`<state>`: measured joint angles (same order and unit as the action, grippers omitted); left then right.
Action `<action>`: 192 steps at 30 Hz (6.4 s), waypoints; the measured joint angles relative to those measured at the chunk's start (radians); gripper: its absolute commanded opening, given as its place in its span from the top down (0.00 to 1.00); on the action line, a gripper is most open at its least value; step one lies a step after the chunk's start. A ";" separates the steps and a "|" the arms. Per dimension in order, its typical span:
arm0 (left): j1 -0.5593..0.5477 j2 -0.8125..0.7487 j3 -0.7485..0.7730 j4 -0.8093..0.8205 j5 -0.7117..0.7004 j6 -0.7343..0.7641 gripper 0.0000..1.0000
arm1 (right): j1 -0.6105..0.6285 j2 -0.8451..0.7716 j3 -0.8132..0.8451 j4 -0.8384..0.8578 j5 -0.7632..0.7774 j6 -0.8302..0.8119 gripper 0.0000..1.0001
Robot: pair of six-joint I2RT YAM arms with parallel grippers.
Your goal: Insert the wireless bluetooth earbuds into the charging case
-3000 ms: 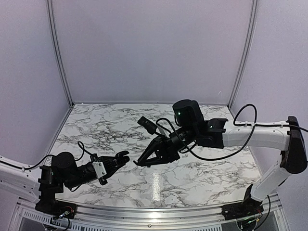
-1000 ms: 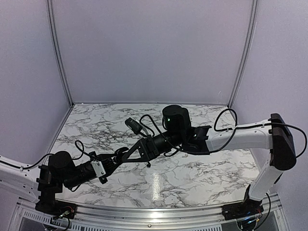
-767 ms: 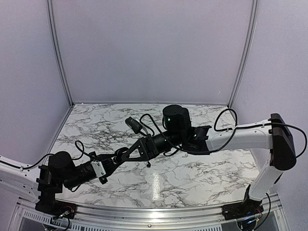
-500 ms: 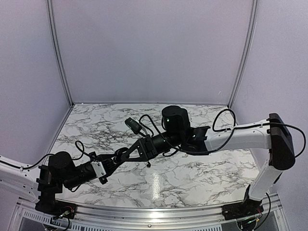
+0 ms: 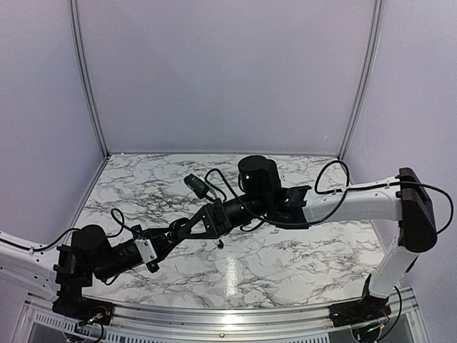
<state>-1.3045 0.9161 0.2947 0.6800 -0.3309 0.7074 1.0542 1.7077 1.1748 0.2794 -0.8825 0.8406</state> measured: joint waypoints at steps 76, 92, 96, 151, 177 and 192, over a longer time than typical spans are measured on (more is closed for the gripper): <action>0.171 -0.231 -0.090 0.029 -0.116 -0.456 1.00 | 0.147 -0.111 -0.285 -0.237 0.426 -0.791 0.52; 0.181 -0.300 -0.090 0.011 -0.203 -0.508 1.00 | 0.312 0.233 -0.005 -0.483 0.481 -0.867 0.59; 0.181 -0.305 -0.090 0.003 -0.203 -0.507 1.00 | 0.330 0.249 0.009 -0.496 0.491 -0.867 0.60; 0.186 -0.284 -0.090 -0.012 -0.201 -0.475 1.00 | 0.319 0.150 -0.012 -0.577 0.644 -0.973 0.90; 0.198 -0.114 -0.049 -0.003 0.131 -0.526 1.00 | 0.259 -0.201 0.048 -0.291 1.131 -1.198 0.89; 0.198 -0.072 0.004 0.004 0.299 -0.554 1.00 | 0.340 -0.148 0.082 -0.239 1.284 -1.366 0.88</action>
<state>-1.1069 0.8444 0.2989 0.6838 -0.0322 0.1532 1.3945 1.5600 1.2564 0.0406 0.4019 -0.5255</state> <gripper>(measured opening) 0.253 0.158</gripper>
